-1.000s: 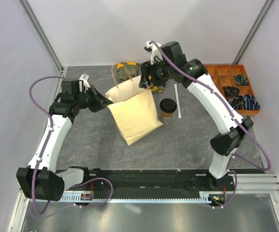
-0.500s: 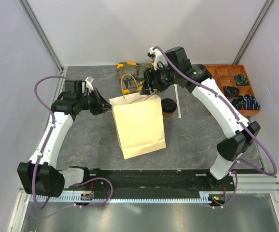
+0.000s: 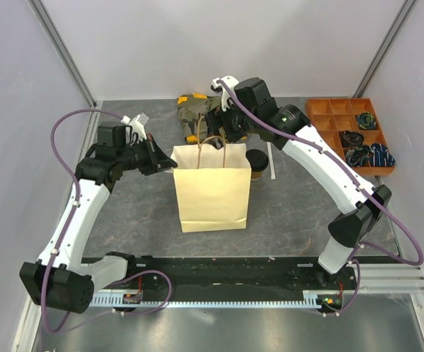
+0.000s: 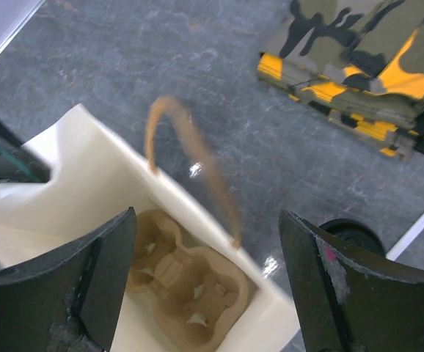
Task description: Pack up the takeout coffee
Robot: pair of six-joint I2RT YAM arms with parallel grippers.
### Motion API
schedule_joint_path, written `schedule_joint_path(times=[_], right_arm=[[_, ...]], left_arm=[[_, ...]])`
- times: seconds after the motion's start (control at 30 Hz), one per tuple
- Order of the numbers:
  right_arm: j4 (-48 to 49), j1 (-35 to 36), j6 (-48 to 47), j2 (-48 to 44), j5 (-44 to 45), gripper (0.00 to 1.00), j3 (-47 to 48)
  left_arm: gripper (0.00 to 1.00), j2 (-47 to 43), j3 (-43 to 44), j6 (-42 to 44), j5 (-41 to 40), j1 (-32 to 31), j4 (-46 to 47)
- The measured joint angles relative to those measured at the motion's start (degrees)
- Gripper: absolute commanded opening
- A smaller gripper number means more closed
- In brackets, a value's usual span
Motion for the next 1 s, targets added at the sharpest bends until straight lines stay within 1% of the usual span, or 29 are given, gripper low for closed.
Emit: schedule_joint_path(times=[0.13,0.37,0.47,0.57,0.67,0.77,0.8,0.87,1.0], right_arm=[[1.75,0.09,-1.42,0.00,2.16,0.89,0.02],[2.01,0.24,-4.33,-0.33,5.11,0.94,0.00],[2.03,0.20,-4.83,-1.66,3.23,0.96,-0.13],[2.27,0.20,-4.61,-5.55,0.00,0.97,-1.95],[2.64,0.28,-3.91,-10.99,-1.88,0.93,-4.59],[1.97,0.33,-3.21,-16.22,-1.25,0.86,-7.63],[1.88,0.31,-3.06,-17.84,-0.94,0.82,-9.14],[1.33,0.31,-2.64,-21.11,0.17,0.80,-13.40],[-0.48,0.31,-1.75,-24.57,2.19,0.75,-21.51]], left_arm=[[0.02,-1.92,0.00,2.47,0.02,-0.50,1.05],[0.02,-4.92,-1.29,5.27,-0.46,-0.57,3.10],[0.02,-5.60,-2.19,5.38,-1.40,-0.57,3.26],[0.02,-6.36,-3.28,5.38,-2.16,-0.57,3.37],[0.02,-7.52,-4.70,5.81,-2.75,-0.57,3.54],[0.02,-8.90,-6.03,6.82,-2.91,-0.57,3.80],[0.02,-9.46,-6.49,7.17,-2.91,-0.55,4.11],[0.02,-10.93,-7.78,7.80,-2.86,-0.57,5.22],[0.02,-13.40,-9.68,9.03,-2.62,-0.57,6.32]])
